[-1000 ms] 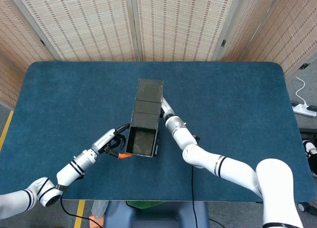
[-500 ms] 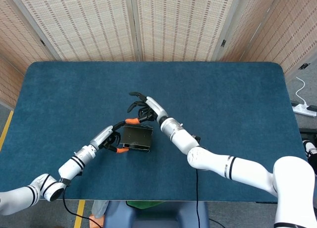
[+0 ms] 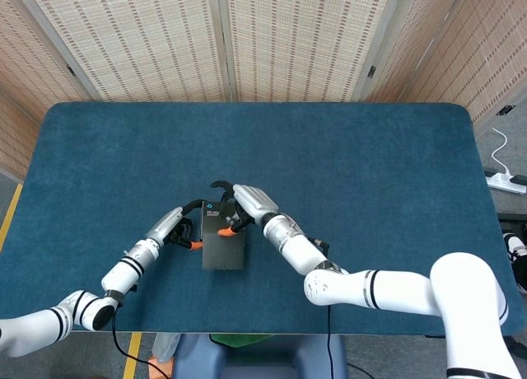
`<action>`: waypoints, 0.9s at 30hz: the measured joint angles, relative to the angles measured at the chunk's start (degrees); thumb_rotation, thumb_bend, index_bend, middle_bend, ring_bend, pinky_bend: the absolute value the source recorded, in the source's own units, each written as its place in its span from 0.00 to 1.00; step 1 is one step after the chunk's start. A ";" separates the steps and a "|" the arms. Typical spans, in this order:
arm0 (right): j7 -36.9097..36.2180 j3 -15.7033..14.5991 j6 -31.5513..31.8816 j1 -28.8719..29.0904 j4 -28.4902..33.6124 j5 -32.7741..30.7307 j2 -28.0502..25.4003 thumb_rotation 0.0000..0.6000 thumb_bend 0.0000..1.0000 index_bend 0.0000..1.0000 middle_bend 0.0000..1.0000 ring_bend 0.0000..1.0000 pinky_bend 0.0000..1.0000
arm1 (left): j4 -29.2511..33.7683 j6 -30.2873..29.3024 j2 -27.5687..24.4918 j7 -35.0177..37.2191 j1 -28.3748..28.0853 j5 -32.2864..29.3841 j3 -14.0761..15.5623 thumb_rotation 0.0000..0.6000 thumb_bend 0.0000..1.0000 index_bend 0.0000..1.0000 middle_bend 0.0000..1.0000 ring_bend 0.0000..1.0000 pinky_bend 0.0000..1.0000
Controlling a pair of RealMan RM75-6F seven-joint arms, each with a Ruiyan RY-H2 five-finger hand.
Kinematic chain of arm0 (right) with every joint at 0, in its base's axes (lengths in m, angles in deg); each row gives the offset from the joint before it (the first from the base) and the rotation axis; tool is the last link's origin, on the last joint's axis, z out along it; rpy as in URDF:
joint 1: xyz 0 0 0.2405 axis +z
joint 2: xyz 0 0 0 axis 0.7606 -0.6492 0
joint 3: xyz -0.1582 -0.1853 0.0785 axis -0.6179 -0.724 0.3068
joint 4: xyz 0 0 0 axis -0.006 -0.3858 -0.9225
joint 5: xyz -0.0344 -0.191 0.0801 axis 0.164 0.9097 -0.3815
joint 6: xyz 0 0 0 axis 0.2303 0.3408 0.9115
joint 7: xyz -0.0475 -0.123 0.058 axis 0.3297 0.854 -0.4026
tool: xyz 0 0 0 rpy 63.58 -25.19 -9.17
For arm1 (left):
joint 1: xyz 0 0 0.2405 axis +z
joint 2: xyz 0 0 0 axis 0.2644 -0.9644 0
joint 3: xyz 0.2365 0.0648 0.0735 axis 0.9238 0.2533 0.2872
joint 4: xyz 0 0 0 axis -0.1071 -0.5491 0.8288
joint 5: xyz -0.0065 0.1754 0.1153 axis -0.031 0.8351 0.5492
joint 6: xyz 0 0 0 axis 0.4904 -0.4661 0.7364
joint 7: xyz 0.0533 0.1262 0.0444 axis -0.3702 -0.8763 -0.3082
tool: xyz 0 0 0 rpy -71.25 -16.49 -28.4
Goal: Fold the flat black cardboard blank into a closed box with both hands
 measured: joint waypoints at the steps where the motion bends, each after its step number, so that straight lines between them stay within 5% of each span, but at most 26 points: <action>1: 0.83 -0.30 0.99 0.20 -0.06 0.20 0.51 1.00 0.00 0.16 0.42 0.75 1.00 | 0.21 0.04 -0.15 -1.55 0.04 -0.24 -0.08 1.00 0.27 0.10 0.26 0.71 0.94; 4: 2.42 -0.71 2.54 0.56 -0.43 0.41 2.00 1.00 0.00 0.16 0.42 0.75 1.00 | 1.01 0.02 -0.62 -5.36 0.17 -0.99 -0.31 1.00 0.26 0.00 0.18 0.71 0.94; 14: 6.64 -1.55 5.81 0.63 -1.16 1.20 4.89 1.00 0.00 0.16 0.41 0.75 1.00 | 2.94 -1.20 -1.83 -20.24 0.37 -4.28 -0.29 1.00 0.23 0.00 0.04 0.67 0.93; 27: 11.69 -2.78 8.72 -0.01 -3.63 5.65 8.43 1.00 0.00 0.17 0.40 0.75 1.00 | 10.18 -6.97 -6.88 -49.00 0.31 -16.45 1.34 1.00 0.23 0.00 0.00 0.66 0.92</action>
